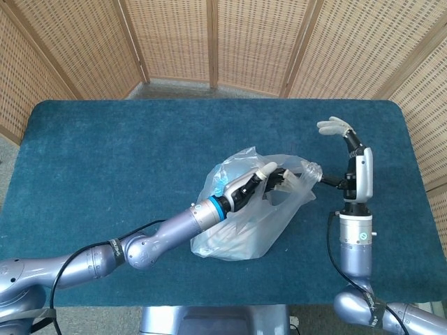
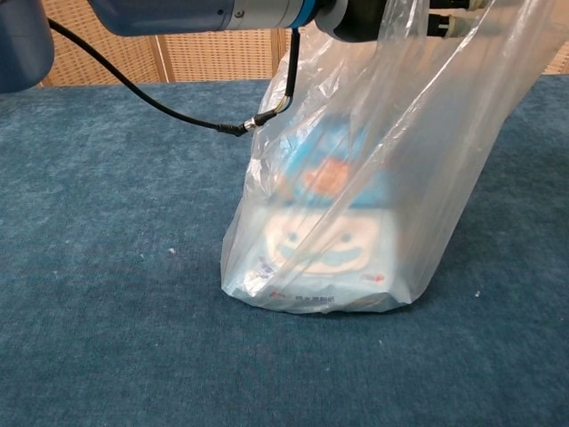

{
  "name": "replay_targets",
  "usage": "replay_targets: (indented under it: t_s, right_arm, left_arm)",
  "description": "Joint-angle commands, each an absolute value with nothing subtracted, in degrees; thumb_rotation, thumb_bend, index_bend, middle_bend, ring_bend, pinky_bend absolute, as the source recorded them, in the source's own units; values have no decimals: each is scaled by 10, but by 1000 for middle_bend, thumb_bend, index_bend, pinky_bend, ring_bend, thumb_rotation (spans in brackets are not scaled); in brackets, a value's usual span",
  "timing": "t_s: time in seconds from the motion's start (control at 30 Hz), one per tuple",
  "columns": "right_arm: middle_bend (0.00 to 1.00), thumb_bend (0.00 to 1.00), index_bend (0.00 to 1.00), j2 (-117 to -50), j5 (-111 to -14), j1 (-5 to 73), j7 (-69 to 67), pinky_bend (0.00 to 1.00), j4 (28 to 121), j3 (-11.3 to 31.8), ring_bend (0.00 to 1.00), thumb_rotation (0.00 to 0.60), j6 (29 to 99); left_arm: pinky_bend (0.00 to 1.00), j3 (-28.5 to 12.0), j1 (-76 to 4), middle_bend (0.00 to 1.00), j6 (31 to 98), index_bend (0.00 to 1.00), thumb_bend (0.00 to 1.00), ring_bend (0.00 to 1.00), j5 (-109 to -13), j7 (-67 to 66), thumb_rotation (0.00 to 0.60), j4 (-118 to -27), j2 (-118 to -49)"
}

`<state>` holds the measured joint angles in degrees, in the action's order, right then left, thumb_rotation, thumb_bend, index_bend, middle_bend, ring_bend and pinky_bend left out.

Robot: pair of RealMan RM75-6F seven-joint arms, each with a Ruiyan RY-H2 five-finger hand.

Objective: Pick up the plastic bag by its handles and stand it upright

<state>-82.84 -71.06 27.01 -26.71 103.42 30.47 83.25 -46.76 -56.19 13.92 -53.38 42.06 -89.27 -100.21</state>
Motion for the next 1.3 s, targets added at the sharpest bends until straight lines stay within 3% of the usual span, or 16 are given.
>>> replay_targets:
  t_s: [0.03,0.83,1.13,1.3]
  right_arm:
    - [332,83,375,-830,-707,273,-266,106,1031,307,192,600,830]
    - [331,83,373,-843,-694,291,-250,105,1017,311,191,600,815]
    - [330,83,371,-847,-683,297,-243,105,1003,311,190,600,805]
    - [329,83,371,-848,-677,299,-239,103,996,312,188,600,801]
  left_arm:
    - [167,-465,-569,357,138,359,217,218,-533,424,0,-889,-1004]
    - [182,-453,-612,357,157,361,216,224,-529,442,0,-862,-1021]
    - [311,-460,-603,453,142,426,217,416,-528,458,0,-874,-1011]
    - [342,-465,-595,500,132,465,218,458,-527,467,0,-881,-1004]
